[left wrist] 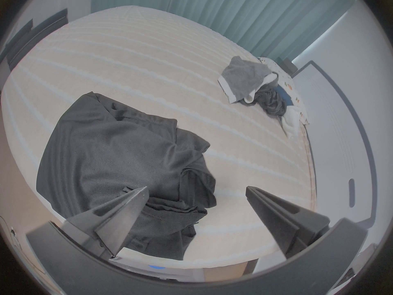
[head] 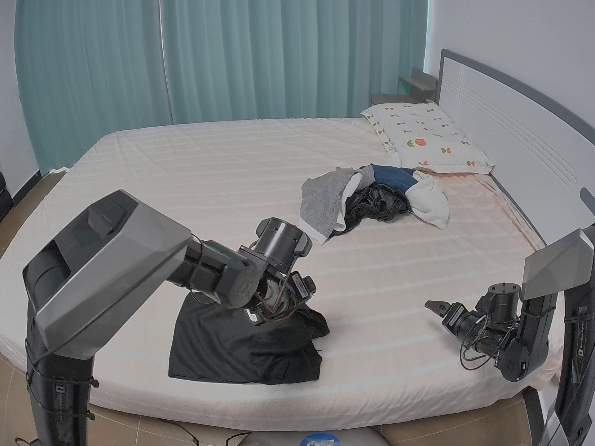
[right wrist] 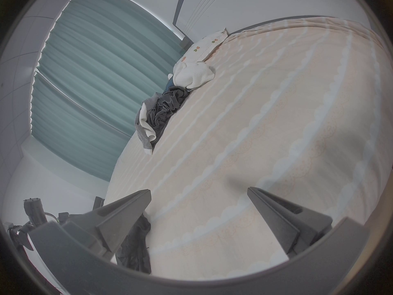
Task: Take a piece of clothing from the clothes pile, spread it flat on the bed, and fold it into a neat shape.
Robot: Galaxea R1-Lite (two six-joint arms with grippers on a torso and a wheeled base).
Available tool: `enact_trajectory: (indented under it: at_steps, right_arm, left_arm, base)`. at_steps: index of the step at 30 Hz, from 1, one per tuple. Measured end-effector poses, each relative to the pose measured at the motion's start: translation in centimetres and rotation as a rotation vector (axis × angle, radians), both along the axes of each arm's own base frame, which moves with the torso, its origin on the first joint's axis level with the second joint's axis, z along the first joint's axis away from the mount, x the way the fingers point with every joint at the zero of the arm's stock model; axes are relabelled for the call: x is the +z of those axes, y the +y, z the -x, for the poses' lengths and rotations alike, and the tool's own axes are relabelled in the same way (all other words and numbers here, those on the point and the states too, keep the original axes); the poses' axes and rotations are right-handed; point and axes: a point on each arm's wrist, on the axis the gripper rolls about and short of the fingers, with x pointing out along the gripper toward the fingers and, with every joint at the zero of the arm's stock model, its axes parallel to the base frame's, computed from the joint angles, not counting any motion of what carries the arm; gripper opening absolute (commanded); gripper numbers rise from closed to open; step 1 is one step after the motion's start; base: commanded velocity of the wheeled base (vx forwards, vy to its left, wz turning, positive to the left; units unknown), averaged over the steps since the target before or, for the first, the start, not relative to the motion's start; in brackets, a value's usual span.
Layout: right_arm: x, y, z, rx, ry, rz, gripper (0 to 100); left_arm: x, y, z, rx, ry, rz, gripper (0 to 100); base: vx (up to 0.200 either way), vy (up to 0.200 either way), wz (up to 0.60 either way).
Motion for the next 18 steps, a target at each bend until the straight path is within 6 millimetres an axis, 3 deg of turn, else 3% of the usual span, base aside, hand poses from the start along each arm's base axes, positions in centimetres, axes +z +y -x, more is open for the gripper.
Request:
enact_trajectory:
  at_steps: [6, 10, 11, 18]
  right_arm:
    - [0.0, 0.0, 0.0, 0.001, 0.003, 0.000, 100]
    - [-0.1, 0.0, 0.1, 0.002, 0.005, 0.001, 100]
    - [-0.1, 0.1, 0.1, 0.003, 0.007, 0.001, 100]
    - [-0.2, 0.1, 0.1, 0.003, 0.009, 0.002, 100]
  left_arm:
    - [1.4, 1.7, 0.7, 0.011, 0.023, 0.049, 100]
    - [1.3, 4.1, 1.2, 0.032, 0.069, 0.070, 100]
    - [1.4, 5.9, 1.3, 0.060, 0.088, 0.101, 100]
    - [1.0, 10.1, 2.0, 0.123, 0.144, 0.188, 100]
  base:
    - [0.000, 0.000, 0.00]
    - [-0.200, 0.000, 0.00]
    - [0.000, 0.000, 0.00]
    - [0.000, 0.000, 0.00]
